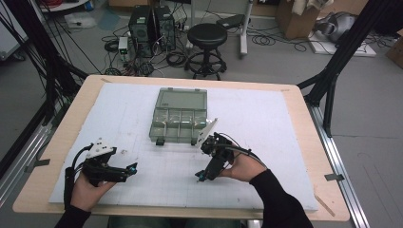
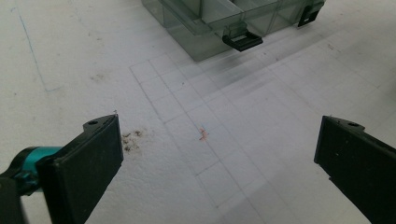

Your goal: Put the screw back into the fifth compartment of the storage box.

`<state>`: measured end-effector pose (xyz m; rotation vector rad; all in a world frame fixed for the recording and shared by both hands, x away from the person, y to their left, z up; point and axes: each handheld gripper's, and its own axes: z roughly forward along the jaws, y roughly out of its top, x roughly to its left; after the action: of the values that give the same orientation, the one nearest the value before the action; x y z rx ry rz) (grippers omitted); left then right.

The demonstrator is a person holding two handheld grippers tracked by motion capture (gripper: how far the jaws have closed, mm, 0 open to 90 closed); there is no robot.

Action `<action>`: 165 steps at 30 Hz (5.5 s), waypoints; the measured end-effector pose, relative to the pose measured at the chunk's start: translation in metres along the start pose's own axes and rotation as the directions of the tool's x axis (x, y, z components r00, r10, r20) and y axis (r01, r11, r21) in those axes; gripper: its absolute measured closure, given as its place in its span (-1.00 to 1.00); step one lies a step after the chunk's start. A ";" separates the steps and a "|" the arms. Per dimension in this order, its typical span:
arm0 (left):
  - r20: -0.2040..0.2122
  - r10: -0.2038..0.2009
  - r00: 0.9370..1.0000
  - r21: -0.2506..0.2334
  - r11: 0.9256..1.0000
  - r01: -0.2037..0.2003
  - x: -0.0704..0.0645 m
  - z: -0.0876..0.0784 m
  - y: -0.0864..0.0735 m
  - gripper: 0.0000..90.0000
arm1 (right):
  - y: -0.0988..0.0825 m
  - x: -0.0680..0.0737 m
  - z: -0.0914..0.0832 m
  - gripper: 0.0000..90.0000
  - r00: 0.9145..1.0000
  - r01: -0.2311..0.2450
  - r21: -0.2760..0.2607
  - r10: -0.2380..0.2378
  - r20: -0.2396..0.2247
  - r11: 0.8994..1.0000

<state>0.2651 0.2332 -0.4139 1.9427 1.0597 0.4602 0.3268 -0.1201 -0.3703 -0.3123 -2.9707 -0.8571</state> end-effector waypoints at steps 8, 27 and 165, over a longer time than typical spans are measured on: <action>-0.001 0.003 1.000 0.002 1.000 -0.003 0.001 0.001 0.000 -0.96 | 0.000 -0.001 0.000 -0.99 1.000 0.006 -0.001 -0.006 -0.002 1.000; 0.001 0.000 1.000 0.003 1.000 0.000 0.001 0.000 0.000 -0.96 | 0.001 0.002 0.005 -0.99 1.000 0.023 0.021 -0.023 -0.006 1.000; 0.005 -0.004 1.000 0.002 1.000 0.004 0.002 -0.001 -0.001 -0.96 | 0.023 -0.015 -0.002 0.93 0.991 0.103 0.007 -0.102 -0.089 0.995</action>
<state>0.2651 0.2360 -0.4142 1.9421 1.0609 0.4523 0.3456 -0.1054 -0.3576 -0.1185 -2.9297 -0.8399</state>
